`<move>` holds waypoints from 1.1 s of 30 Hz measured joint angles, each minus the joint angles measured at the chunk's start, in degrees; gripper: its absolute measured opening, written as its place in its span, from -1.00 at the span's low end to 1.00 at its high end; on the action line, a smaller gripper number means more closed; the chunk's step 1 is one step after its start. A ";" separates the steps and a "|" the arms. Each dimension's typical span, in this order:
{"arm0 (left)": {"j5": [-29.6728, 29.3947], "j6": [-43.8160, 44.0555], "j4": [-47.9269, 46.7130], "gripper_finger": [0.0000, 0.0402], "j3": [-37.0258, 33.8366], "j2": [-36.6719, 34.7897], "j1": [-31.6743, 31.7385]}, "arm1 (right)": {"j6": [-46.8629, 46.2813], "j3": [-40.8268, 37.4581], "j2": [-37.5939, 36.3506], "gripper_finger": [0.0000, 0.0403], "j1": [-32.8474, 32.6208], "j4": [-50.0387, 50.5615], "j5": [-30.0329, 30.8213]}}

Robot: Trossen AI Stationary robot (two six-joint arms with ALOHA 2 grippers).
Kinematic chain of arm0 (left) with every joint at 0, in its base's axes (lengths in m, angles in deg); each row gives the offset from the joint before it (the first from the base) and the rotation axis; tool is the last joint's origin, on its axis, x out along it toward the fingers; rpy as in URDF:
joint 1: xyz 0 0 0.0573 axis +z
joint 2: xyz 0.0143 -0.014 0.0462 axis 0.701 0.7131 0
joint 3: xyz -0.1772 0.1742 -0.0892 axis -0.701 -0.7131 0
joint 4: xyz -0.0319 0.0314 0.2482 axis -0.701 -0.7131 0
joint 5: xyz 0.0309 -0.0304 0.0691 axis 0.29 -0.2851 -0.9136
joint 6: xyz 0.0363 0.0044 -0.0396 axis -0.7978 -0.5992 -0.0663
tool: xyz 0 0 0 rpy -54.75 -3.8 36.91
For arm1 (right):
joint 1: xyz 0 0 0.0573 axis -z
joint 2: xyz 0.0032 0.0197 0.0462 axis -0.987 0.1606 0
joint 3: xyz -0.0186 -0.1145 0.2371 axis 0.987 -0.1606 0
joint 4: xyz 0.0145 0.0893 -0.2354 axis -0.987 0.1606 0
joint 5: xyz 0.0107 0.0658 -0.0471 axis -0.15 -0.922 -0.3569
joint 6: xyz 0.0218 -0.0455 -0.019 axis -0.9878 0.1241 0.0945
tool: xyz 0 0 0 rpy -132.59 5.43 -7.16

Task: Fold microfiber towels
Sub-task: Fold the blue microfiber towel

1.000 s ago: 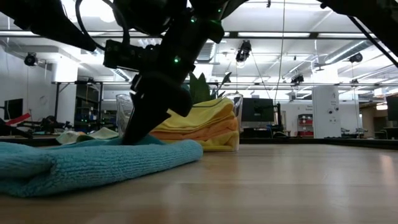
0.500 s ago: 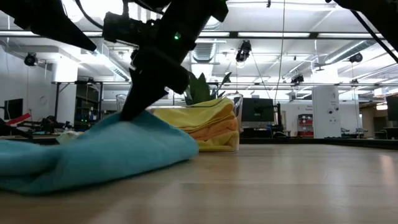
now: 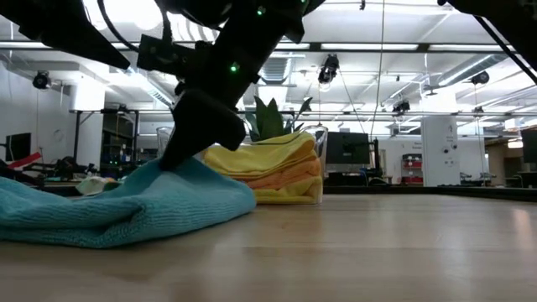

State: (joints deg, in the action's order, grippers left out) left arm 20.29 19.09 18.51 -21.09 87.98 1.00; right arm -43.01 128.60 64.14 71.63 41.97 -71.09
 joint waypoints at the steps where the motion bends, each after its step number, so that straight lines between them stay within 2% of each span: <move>1: 0.02 0.00 0.00 -1.00 -0.02 0.00 0.00 | 0.42 -0.07 -0.03 -0.94 -0.13 -0.01 -0.16; 6: 0.03 0.00 -0.01 -1.00 -0.02 0.00 0.00 | -1.29 0.19 -0.45 -0.87 -0.73 2.36 -7.00; 13: 0.03 0.02 0.01 -1.00 -0.02 0.00 0.00 | -4.64 -0.07 -0.45 -0.45 -1.25 4.78 -9.94; 17: 0.02 0.11 0.02 -1.00 -0.02 0.00 0.00 | -5.87 -0.36 -0.45 -0.30 -2.40 5.72 -10.73; 26: 0.02 0.46 0.49 -1.00 -0.02 0.00 0.00 | -6.81 -0.66 -0.94 -0.27 -4.03 6.74 -10.12; 33: 0.14 0.09 4.77 -1.00 0.33 0.00 -0.01 | -9.44 -1.87 -3.86 -0.28 -5.81 10.48 -10.11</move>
State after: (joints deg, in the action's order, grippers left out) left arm 20.43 19.18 23.28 -20.76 87.98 1.00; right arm -52.45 126.73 60.28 65.82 52.45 -81.20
